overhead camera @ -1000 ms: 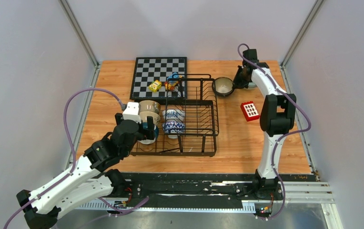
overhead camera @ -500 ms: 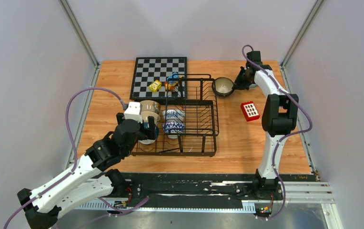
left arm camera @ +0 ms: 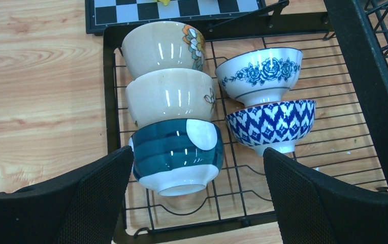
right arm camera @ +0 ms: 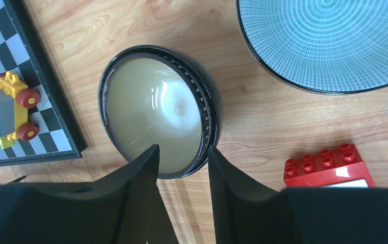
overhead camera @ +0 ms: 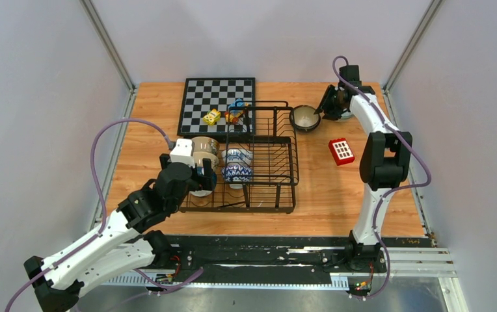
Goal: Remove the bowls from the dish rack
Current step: Adjust the bowl in the bowl.
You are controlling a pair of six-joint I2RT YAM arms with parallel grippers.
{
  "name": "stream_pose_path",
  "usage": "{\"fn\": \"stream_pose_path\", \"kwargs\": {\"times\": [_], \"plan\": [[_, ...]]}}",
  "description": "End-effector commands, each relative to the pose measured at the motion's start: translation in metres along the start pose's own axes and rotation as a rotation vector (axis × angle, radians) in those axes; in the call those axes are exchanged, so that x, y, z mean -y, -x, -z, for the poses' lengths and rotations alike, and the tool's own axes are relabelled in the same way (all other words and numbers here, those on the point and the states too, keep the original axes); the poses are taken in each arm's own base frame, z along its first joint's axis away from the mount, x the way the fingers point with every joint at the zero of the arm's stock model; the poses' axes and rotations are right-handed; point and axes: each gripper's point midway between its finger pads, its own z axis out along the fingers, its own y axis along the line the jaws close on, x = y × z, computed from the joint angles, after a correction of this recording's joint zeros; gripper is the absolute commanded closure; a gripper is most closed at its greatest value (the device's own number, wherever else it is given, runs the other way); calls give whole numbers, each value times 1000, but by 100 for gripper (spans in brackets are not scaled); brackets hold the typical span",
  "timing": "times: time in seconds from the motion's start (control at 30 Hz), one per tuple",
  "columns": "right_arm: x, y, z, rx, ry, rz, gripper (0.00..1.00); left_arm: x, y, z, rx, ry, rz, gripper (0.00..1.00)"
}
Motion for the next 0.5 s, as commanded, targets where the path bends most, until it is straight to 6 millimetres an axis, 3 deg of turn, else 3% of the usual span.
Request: {"fn": "stream_pose_path", "kwargs": {"times": [0.0, 0.13, 0.27, 0.37, 0.47], "plan": [[-2, 12, 28, 51, -5, 19, 53, 1, 0, -2, 6, -4, 25, 0], [-11, 21, 50, 101, 7, 27, 49, 0, 3, 1, 16, -6, 25, 0], [-35, 29, 90, 184, 46, 69, 48, -2, 16, 5, 44, -1, 11, 0], [-58, 29, 138, 286, 65, 136, 49, -4, 33, 11, 81, -1, -6, 0], [-70, 17, 182, 388, 52, 203, 50, -5, 48, 16, 114, -1, -7, 0]]}}
